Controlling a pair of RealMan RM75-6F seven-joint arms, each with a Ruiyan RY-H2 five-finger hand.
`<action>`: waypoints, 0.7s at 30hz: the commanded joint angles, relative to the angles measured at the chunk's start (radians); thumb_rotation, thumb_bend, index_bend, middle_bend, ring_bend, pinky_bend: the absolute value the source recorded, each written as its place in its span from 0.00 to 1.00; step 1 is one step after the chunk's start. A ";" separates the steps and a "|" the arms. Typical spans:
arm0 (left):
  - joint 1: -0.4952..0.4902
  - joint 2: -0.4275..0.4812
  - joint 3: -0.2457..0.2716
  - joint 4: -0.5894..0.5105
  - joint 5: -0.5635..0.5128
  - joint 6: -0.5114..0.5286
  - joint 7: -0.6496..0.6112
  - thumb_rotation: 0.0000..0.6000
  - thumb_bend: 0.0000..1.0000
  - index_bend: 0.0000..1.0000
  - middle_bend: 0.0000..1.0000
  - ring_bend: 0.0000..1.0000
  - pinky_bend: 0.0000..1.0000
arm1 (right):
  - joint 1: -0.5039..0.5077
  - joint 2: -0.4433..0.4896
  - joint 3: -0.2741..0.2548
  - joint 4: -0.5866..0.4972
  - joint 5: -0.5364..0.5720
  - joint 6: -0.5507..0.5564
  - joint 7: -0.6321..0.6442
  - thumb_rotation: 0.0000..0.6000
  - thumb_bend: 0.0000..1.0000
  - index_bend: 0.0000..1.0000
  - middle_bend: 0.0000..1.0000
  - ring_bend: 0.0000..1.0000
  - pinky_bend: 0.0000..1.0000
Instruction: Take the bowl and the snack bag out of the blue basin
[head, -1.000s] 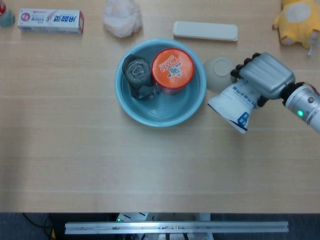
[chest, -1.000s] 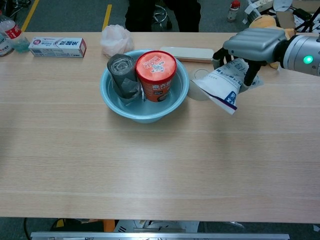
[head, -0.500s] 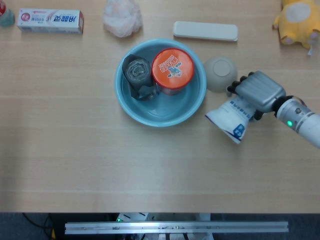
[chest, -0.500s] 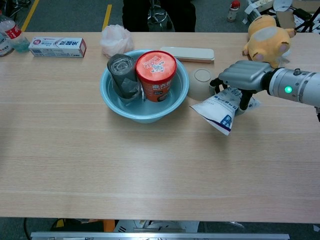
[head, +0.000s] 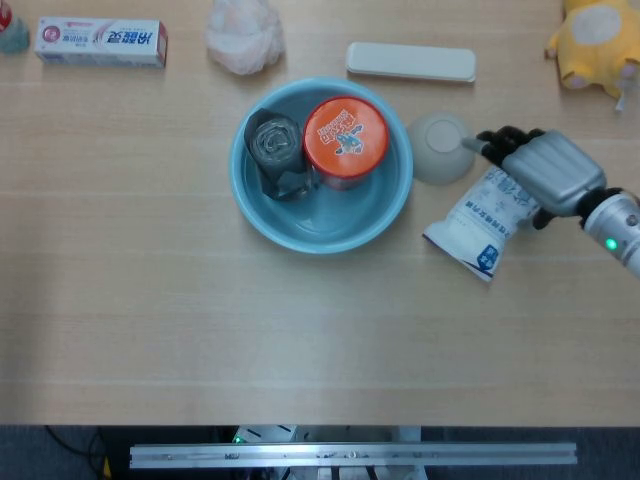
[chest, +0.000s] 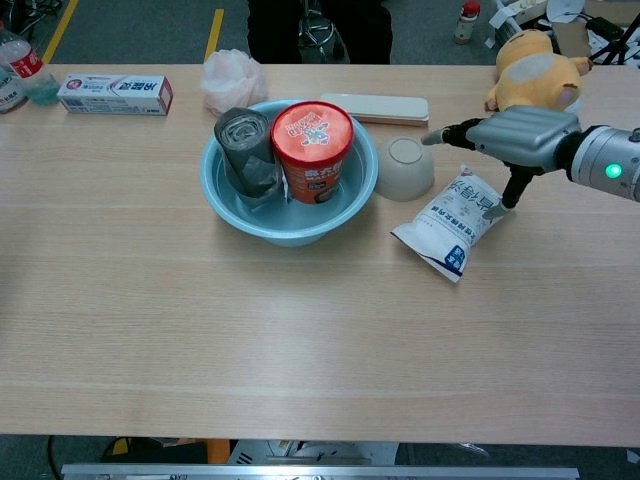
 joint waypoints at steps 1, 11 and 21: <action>-0.003 0.002 -0.004 0.008 0.004 0.004 -0.011 1.00 0.26 0.25 0.22 0.21 0.23 | -0.065 0.063 0.023 -0.050 0.035 0.094 0.021 1.00 0.09 0.00 0.13 0.12 0.30; -0.006 -0.005 -0.021 0.053 0.008 0.024 -0.070 1.00 0.26 0.25 0.22 0.21 0.23 | -0.323 0.222 0.021 -0.236 0.118 0.489 -0.083 1.00 0.11 0.24 0.33 0.26 0.37; -0.014 -0.015 -0.010 0.038 0.032 0.017 -0.069 1.00 0.26 0.25 0.22 0.21 0.23 | -0.530 0.257 0.001 -0.286 0.008 0.754 -0.061 1.00 0.12 0.36 0.38 0.31 0.43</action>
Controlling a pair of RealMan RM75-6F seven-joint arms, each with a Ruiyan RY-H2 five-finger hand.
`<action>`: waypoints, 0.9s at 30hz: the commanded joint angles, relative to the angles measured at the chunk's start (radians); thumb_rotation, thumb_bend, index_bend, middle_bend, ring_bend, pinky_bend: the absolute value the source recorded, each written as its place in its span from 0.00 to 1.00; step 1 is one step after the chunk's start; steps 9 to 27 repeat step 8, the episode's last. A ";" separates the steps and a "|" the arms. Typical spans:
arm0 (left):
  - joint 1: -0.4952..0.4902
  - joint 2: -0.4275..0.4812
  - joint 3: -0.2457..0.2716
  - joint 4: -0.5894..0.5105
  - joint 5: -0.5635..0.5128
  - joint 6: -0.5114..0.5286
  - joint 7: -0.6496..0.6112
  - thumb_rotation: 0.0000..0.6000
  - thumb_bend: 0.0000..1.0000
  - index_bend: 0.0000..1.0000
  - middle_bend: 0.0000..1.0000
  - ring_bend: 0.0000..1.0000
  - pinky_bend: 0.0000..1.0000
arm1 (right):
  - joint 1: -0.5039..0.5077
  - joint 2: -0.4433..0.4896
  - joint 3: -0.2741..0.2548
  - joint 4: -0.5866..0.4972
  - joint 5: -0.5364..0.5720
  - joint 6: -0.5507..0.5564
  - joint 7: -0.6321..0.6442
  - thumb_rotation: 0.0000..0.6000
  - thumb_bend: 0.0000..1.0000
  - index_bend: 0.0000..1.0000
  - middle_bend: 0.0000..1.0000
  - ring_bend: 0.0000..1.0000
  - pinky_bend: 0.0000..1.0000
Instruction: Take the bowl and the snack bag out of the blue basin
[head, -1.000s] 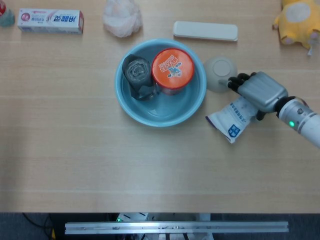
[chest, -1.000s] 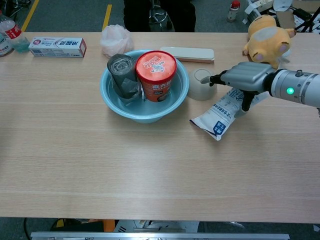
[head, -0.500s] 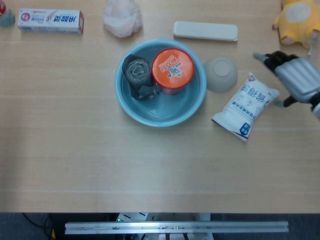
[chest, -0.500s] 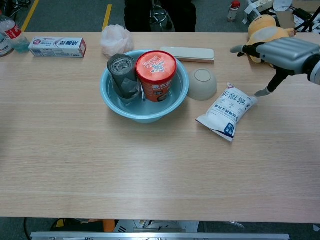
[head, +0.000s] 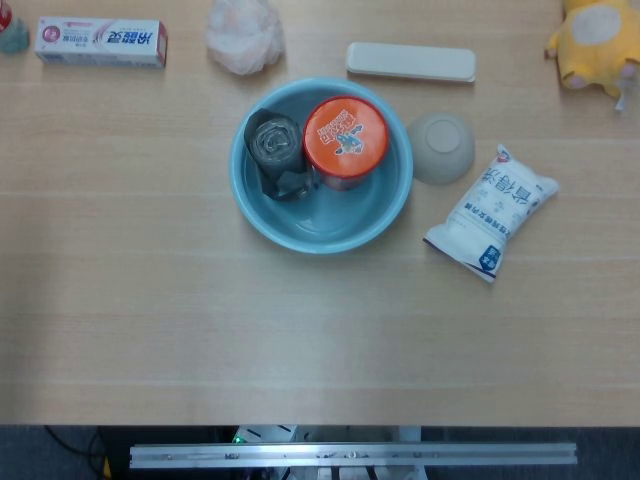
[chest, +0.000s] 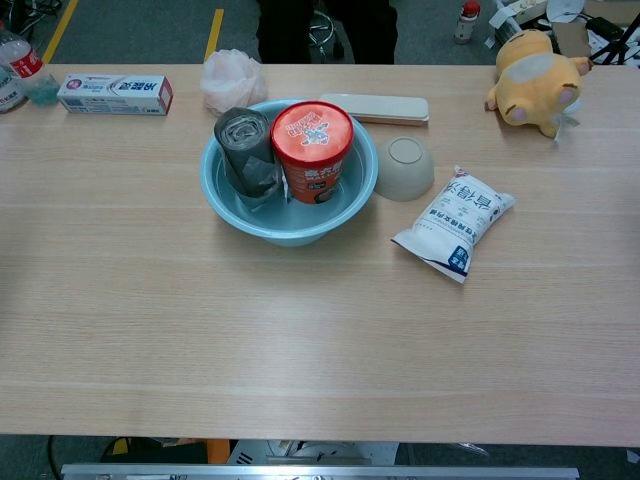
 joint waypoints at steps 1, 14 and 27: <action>0.002 -0.004 0.000 -0.009 0.002 0.007 -0.005 1.00 0.26 0.25 0.22 0.21 0.23 | -0.074 0.019 -0.010 -0.025 -0.048 0.069 0.010 1.00 0.12 0.36 0.38 0.31 0.43; 0.002 0.000 0.004 -0.027 0.006 0.007 0.007 1.00 0.26 0.25 0.22 0.21 0.23 | -0.131 0.033 0.001 -0.046 -0.095 0.105 0.024 1.00 0.12 0.36 0.38 0.32 0.43; 0.002 0.000 0.004 -0.027 0.006 0.007 0.007 1.00 0.26 0.25 0.22 0.21 0.23 | -0.131 0.033 0.001 -0.046 -0.095 0.105 0.024 1.00 0.12 0.36 0.38 0.32 0.43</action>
